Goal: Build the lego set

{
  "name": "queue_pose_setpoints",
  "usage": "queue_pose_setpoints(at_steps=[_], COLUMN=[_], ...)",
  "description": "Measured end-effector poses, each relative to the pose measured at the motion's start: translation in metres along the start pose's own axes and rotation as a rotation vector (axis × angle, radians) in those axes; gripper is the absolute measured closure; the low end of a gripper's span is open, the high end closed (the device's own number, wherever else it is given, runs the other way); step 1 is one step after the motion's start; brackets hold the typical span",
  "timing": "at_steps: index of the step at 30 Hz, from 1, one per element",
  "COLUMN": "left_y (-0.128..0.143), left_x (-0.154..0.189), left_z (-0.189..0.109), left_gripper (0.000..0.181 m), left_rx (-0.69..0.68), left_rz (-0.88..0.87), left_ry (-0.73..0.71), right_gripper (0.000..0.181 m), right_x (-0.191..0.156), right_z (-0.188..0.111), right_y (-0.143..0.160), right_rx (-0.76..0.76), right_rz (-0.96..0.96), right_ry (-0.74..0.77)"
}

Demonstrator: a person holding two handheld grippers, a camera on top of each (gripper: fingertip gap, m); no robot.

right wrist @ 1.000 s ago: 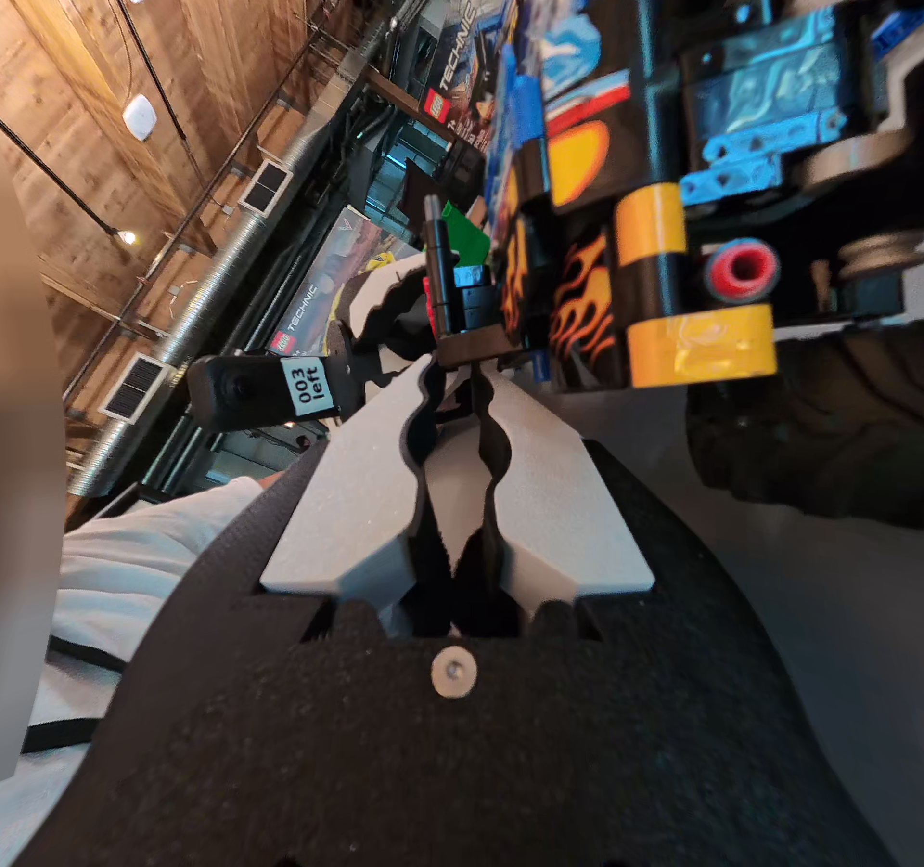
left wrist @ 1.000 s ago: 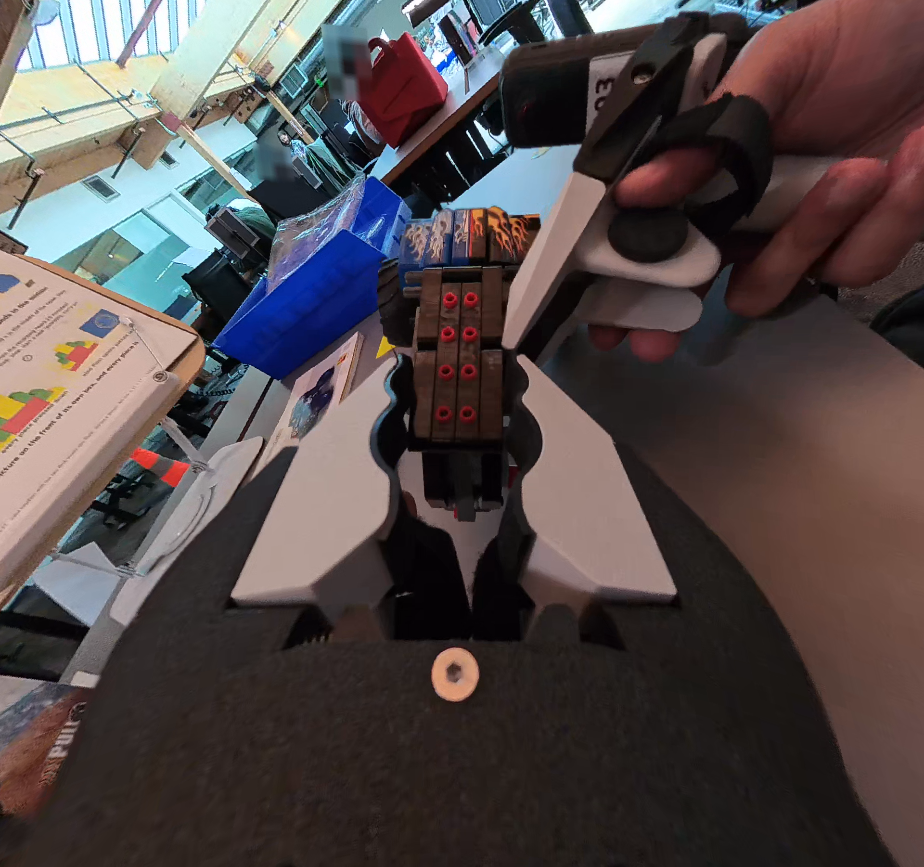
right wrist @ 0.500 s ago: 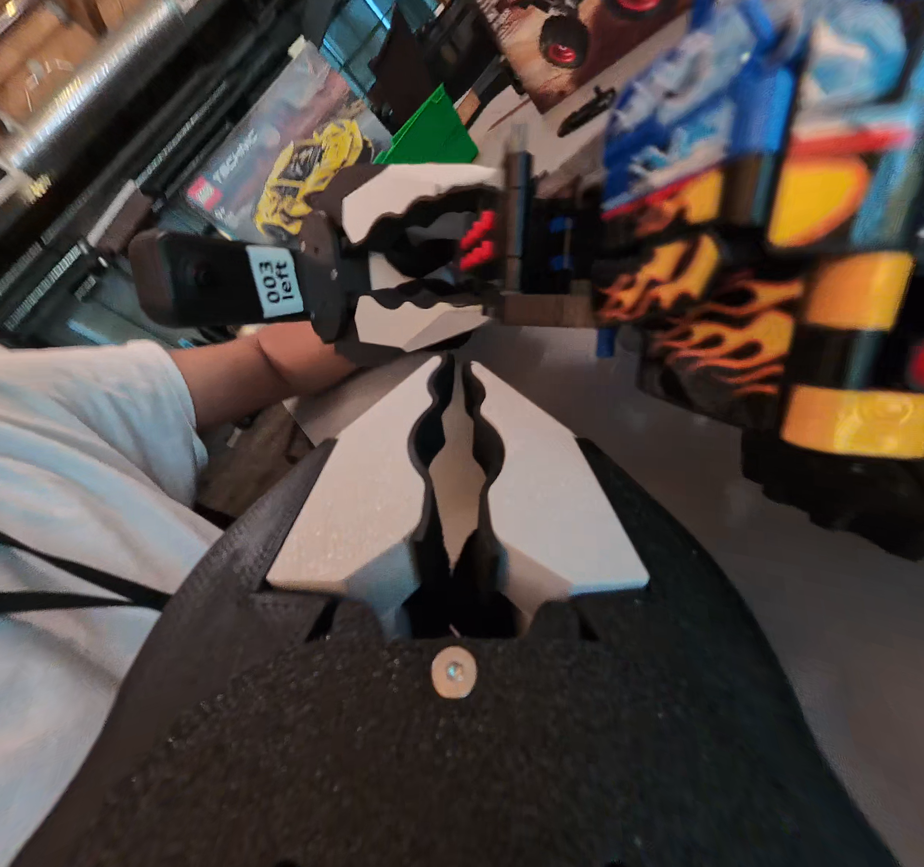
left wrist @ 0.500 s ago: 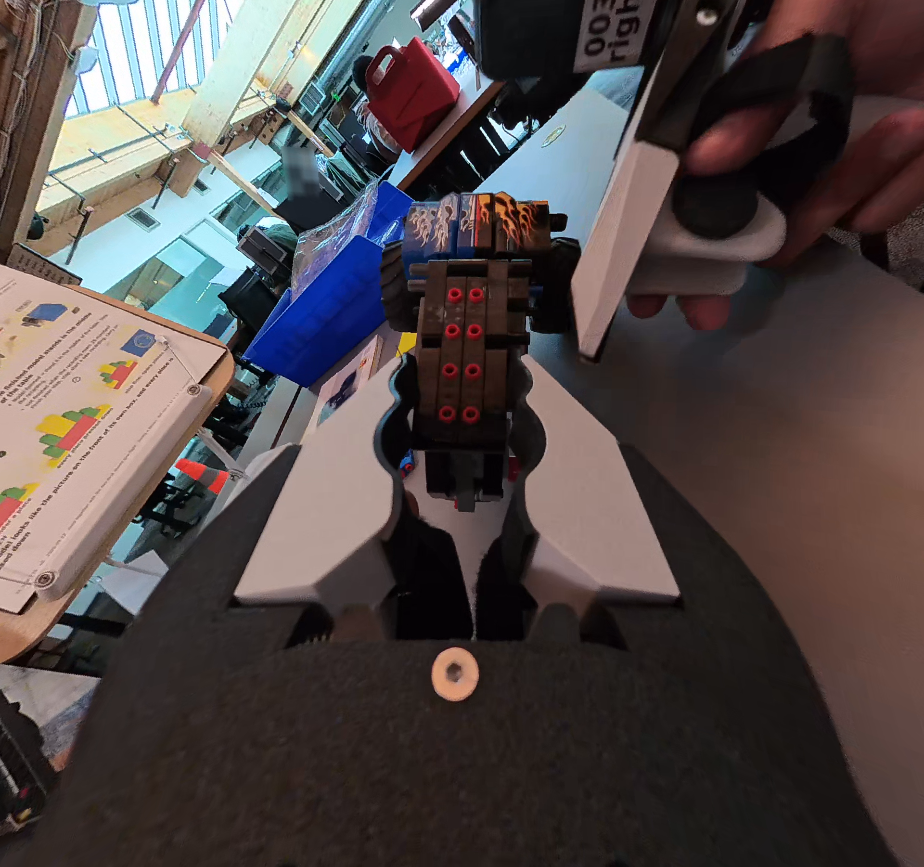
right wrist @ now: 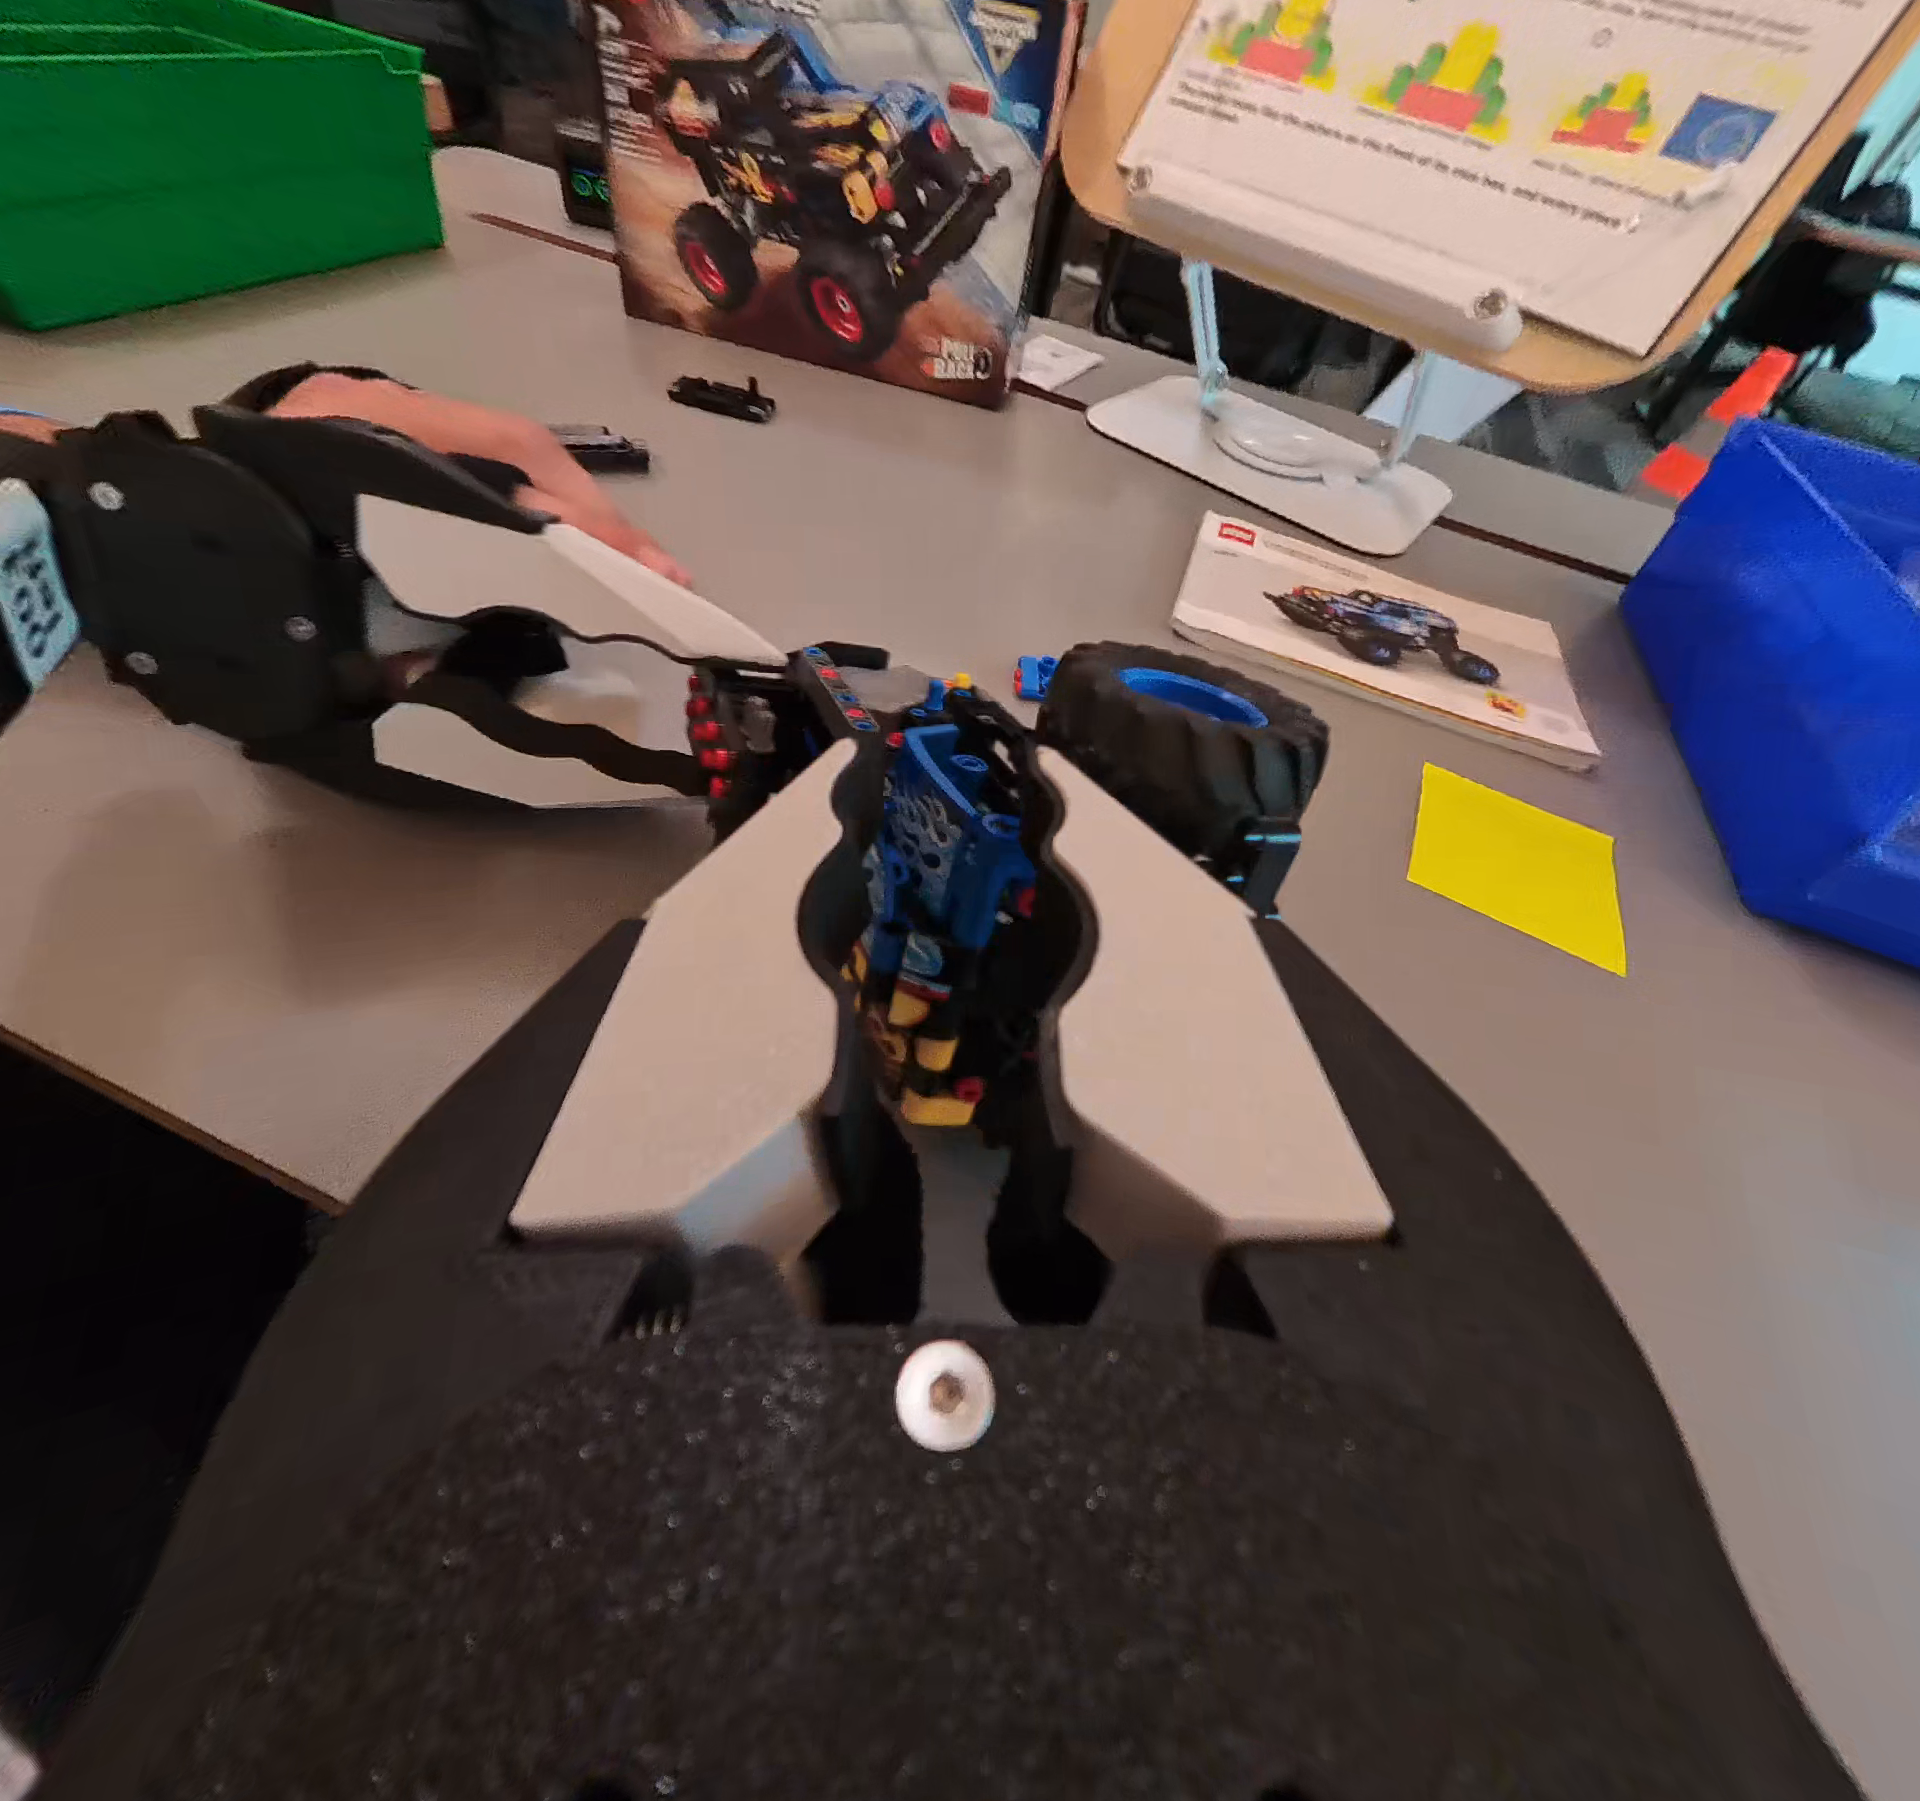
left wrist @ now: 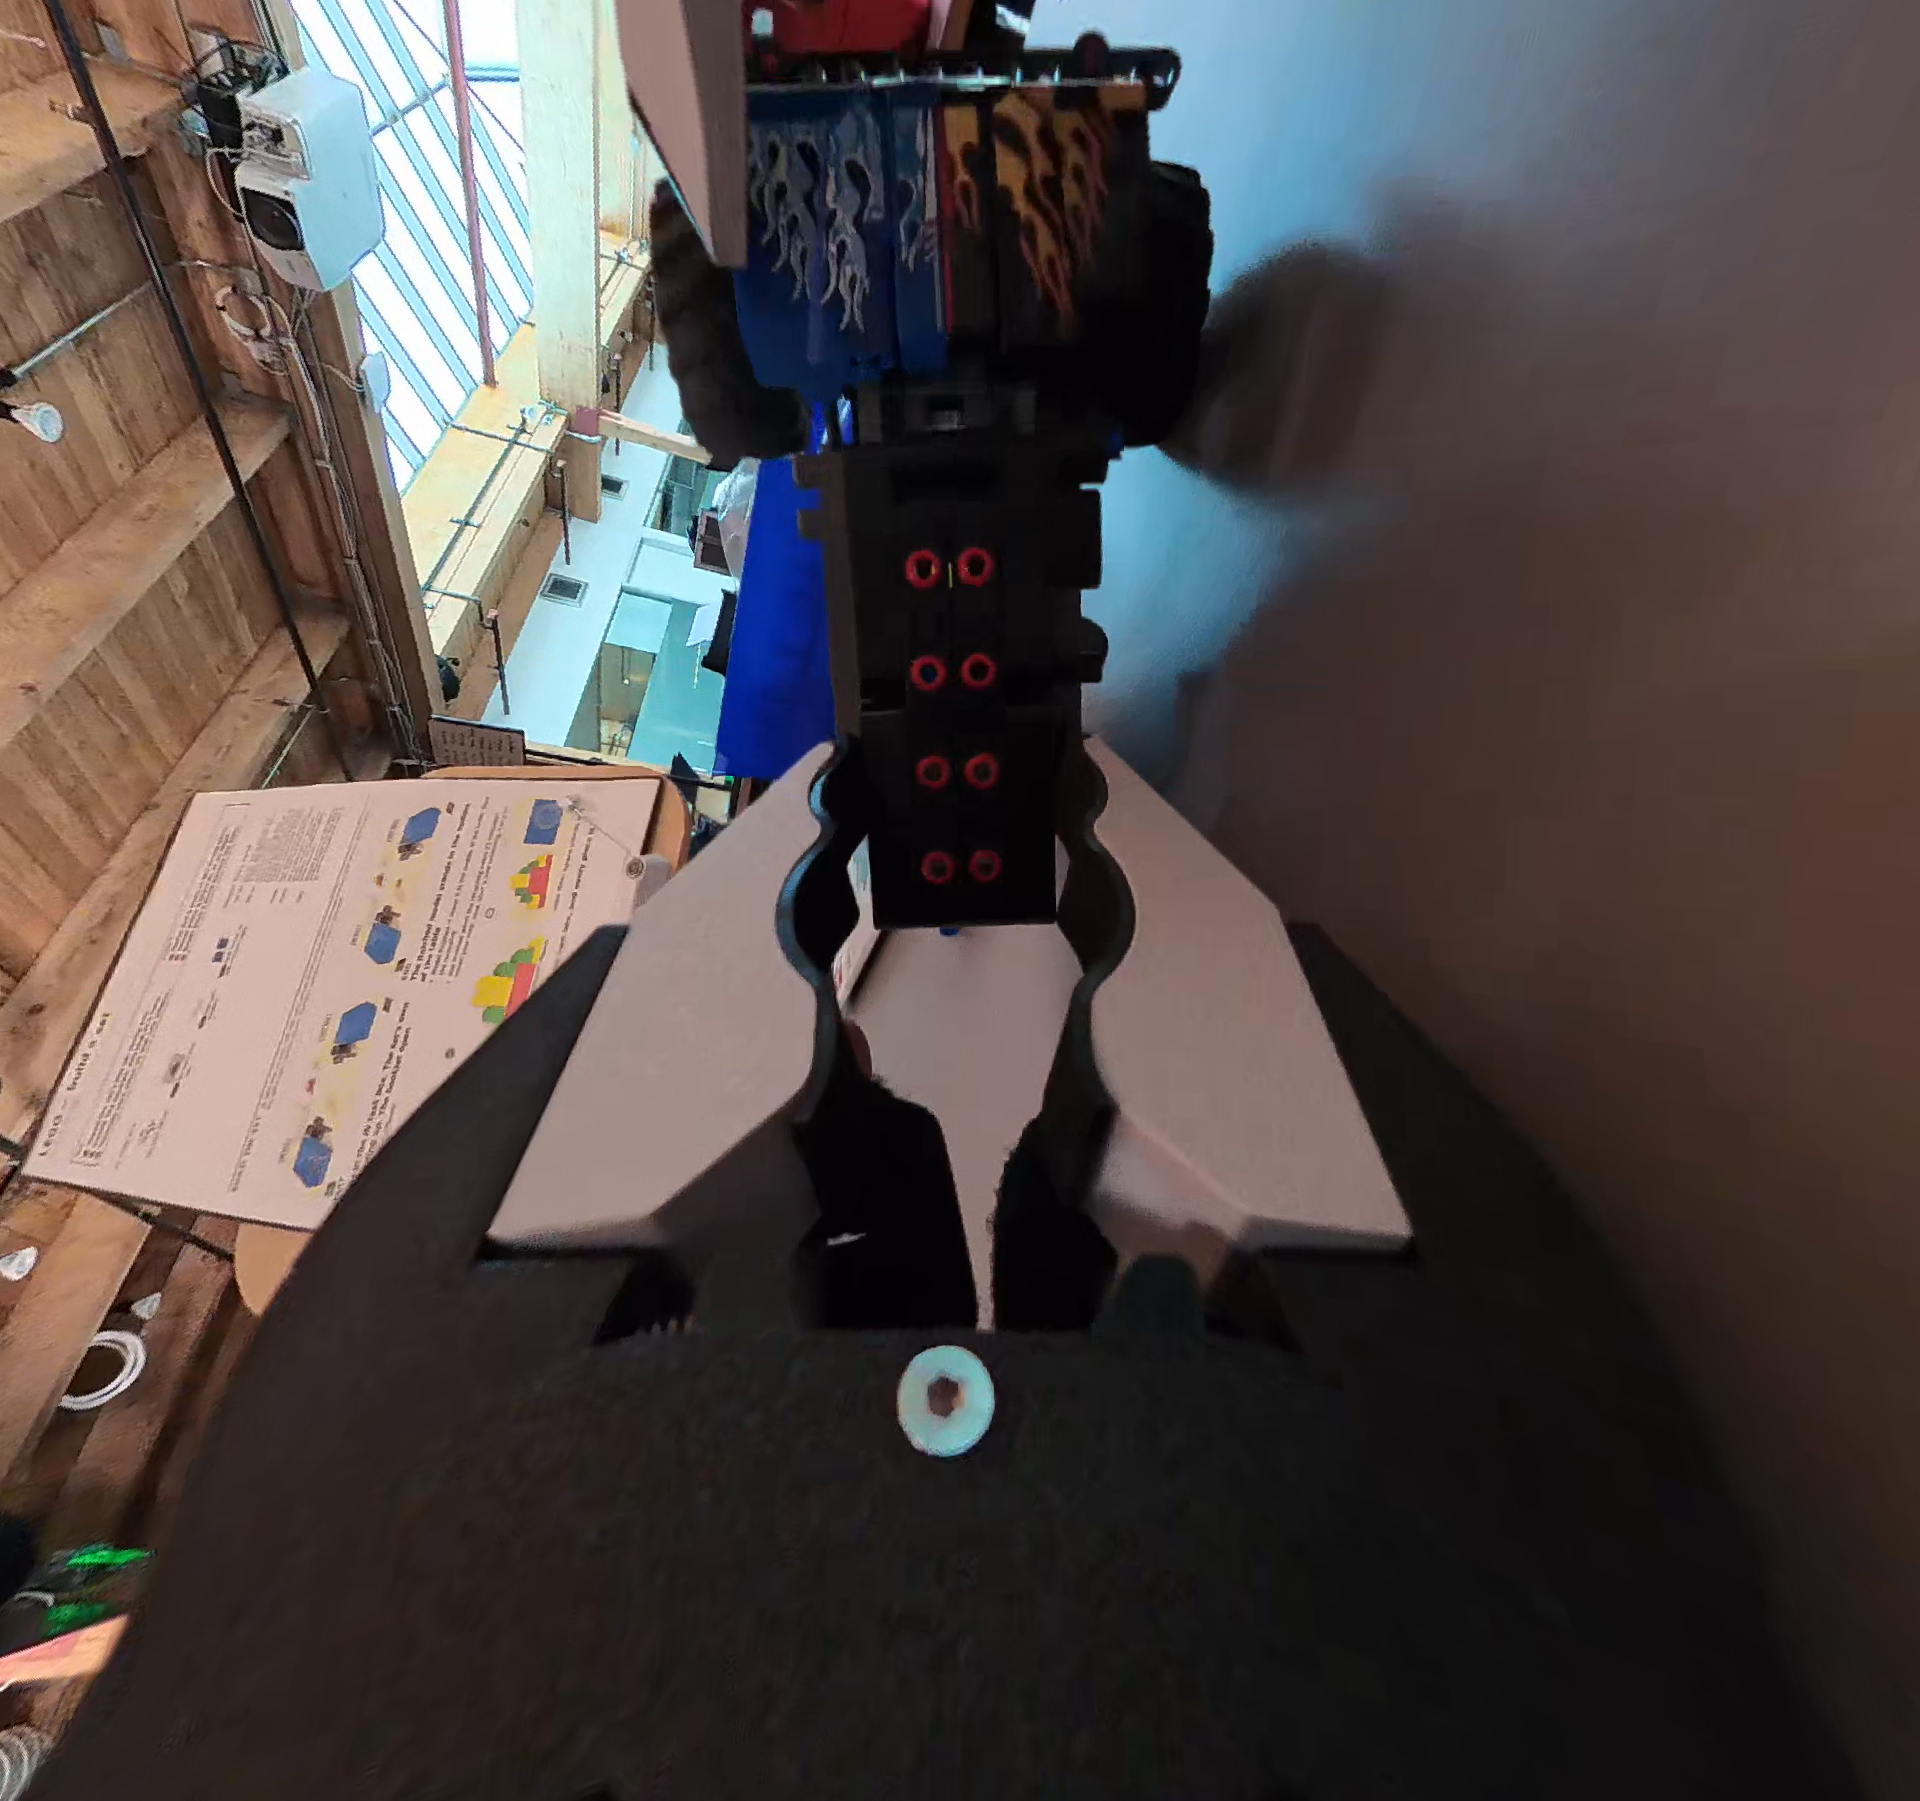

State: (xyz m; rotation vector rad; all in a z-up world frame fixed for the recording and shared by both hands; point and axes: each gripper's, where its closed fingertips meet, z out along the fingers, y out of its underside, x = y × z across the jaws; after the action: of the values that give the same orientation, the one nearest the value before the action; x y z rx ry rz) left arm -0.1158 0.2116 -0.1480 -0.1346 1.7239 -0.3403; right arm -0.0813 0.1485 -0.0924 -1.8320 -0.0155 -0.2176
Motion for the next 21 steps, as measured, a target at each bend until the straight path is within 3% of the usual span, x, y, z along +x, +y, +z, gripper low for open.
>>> queue_pose_setpoints(at_steps=[4,7,10,13,21], left_y=[0.009,0.016,0.016,0.011,0.005], left_x=[0.008,0.016,0.020,0.022,0.011], left_z=[0.005,0.004,0.003,0.001,-0.011], left_gripper=[0.146,0.147,0.147,0.148,0.135], left_rx=[-0.092,-0.133,-0.140,-0.116,-0.020], left_rz=[-0.036,-0.060,-0.127,-0.275,-0.762], left_ry=[0.031,0.072,0.116,0.197,0.440], right_gripper=[0.135,0.142,0.137,0.120,0.115], right_x=[-0.017,-0.014,-0.001,0.006,0.018], right_z=[-0.002,-0.012,-0.022,-0.024,-0.018], right_y=[0.004,0.002,0.006,0.016,0.022], right_rx=[-0.018,0.017,0.040,0.036,0.014], right_rz=[-0.059,-0.220,-0.161,-0.105,-0.185], right_ry=[-0.014,0.094,0.116,0.125,0.195])
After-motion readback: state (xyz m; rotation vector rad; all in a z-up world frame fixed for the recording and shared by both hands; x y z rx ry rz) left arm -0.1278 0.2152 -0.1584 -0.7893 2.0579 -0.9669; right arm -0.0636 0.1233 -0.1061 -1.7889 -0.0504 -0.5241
